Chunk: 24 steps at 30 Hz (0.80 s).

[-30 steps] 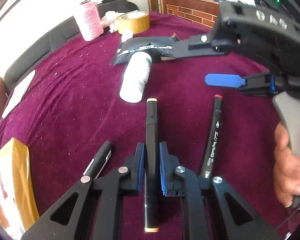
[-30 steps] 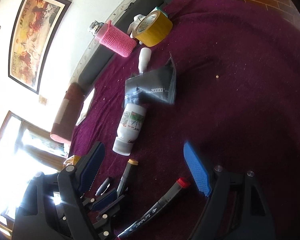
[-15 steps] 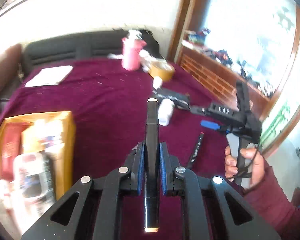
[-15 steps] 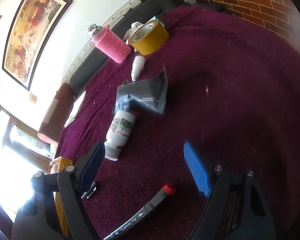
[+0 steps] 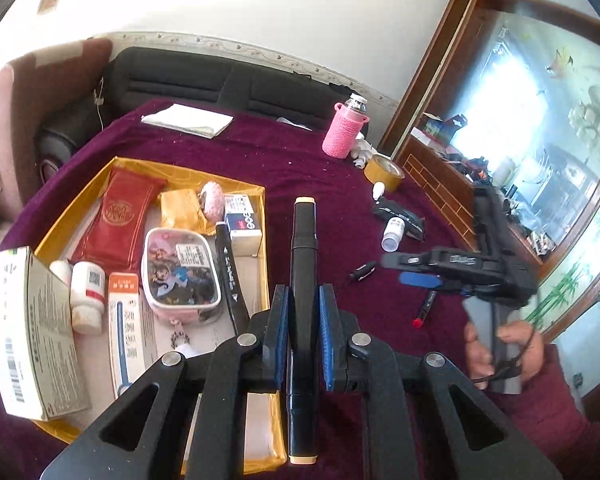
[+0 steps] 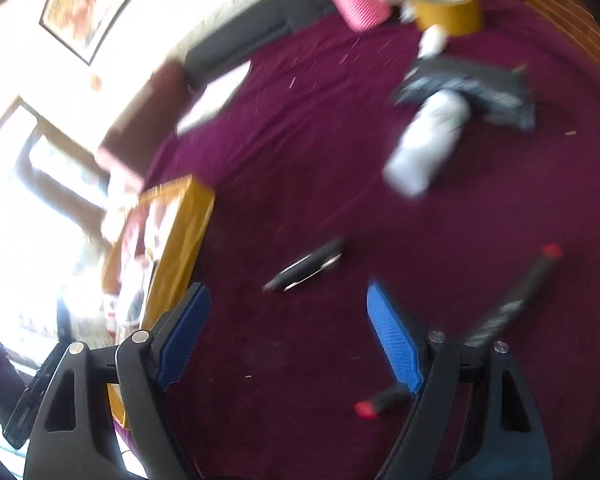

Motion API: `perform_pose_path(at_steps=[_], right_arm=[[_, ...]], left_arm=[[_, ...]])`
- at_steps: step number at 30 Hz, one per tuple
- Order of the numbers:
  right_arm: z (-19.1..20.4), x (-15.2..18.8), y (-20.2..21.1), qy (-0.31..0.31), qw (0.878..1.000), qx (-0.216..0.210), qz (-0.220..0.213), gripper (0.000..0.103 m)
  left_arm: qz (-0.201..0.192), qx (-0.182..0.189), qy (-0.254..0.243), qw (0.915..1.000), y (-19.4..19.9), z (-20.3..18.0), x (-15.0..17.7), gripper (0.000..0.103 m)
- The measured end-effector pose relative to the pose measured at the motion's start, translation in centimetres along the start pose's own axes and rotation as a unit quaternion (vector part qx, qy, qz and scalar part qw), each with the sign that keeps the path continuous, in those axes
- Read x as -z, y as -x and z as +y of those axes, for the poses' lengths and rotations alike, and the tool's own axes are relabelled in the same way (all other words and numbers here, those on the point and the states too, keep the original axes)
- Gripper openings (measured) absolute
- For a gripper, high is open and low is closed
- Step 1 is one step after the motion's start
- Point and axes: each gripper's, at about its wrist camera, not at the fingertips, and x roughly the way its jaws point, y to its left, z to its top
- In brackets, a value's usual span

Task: Organize objects
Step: 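Carry the black marker toward the tray while the right gripper grasps a small black pen, then release the marker in the tray while the right gripper drops the pen beside it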

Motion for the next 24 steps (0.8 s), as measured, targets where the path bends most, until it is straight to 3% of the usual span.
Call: perform_pose_path(at_steps=[3, 4, 6, 7, 10, 12, 19, 24], right_arm=[[1.3, -0.3, -3.0, 0.013, 0.998, 0.056, 0.017, 0.059], [1.5, -0.4, -3.7, 0.013, 0.997, 0.075, 0.019, 0.048], [2.2, -0.7, -4.7, 0.015, 0.994, 0.108, 0.01, 0.038], [2.7, -1.0, -5.0, 0.021, 0.991, 0.128, 0.005, 0.025], [3.8, -1.0, -6.2, 0.037, 0.984, 0.172, -0.003, 0.015], [4.5, -0.9, -6.4, 0.055, 0.979, 0.194, -0.012, 0.013], [3.2, -0.8, -4.2, 0.03, 0.991, 0.124, -0.029, 0.013], [5.8, -0.7, -3.9, 0.035, 0.997, 0.057, -0.033, 0.013]], left_arm=[[-0.009, 0.001, 0.002, 1.0, 1.0, 0.9, 0.6, 0.011], [-0.011, -0.001, 0.001, 0.9999, 1.3, 1.1, 0.9, 0.011], [-0.015, -0.004, 0.002, 0.9999, 1.6, 1.9, 1.0, 0.011], [-0.015, -0.005, 0.006, 0.9999, 1.8, 2.4, 1.0, 0.011], [-0.016, -0.006, 0.022, 0.9996, 2.1, 4.0, 1.2, 0.011], [-0.017, -0.007, 0.033, 0.9993, 2.3, 5.1, 1.3, 0.011], [-0.015, -0.026, 0.053, 0.9981, 2.6, 7.4, 1.3, 0.011], [-0.001, -0.04, 0.064, 0.9971, 2.1, 8.1, 1.5, 0.011]])
